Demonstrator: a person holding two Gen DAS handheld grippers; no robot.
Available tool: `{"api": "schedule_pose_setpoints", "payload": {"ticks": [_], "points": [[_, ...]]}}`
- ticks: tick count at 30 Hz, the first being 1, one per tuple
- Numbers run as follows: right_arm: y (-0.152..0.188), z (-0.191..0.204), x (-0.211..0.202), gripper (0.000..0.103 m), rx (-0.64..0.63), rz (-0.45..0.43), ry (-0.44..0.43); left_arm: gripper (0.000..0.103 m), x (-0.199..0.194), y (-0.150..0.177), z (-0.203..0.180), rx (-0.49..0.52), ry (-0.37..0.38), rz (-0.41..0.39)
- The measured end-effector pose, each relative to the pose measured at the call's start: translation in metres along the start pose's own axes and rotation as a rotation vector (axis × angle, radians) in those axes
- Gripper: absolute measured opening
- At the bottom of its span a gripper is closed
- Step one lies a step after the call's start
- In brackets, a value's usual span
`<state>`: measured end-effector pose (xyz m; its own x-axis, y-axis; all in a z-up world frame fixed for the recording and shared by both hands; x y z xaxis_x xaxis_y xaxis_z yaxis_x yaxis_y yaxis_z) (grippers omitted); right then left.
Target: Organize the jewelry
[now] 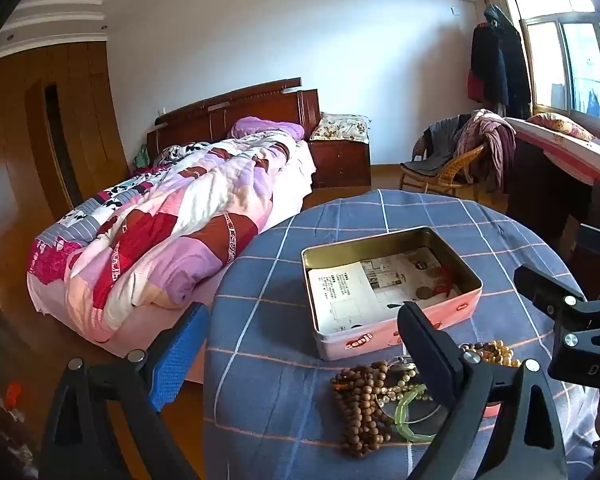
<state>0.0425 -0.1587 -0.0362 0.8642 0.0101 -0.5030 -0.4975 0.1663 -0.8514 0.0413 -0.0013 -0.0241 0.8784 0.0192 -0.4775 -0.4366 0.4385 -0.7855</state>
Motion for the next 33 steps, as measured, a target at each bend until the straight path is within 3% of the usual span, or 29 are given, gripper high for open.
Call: {"api": "schedule_pose_setpoints", "payload": {"ticks": [1, 2, 33], "points": [[0.0, 0.0, 0.0, 0.103, 0.003, -0.001, 0.0, 0.095, -0.001, 0.0, -0.002, 0.003, -0.009, 0.001], [0.0, -0.001, 0.0, 0.103, 0.004, 0.001, 0.0, 0.095, 0.003, 0.001, 0.002, -0.037, 0.052, 0.011], [0.004, -0.01, 0.008, 0.103, 0.032, 0.017, 0.014, 0.095, 0.007, 0.003, 0.006, -0.014, -0.001, 0.022]]}}
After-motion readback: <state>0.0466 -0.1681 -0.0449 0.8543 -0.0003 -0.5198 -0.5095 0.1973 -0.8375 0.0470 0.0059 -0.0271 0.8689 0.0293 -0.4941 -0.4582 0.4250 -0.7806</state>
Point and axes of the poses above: each gripper's, at about its wrist camera, not at the fingertips, and x roughly the way its jaws point, z to its left, y to its underside, the point moved 5 cm from there along x, roughly the way its jaws point, and after that the axes turned 15 degrees about x, right-handed, at the moved point
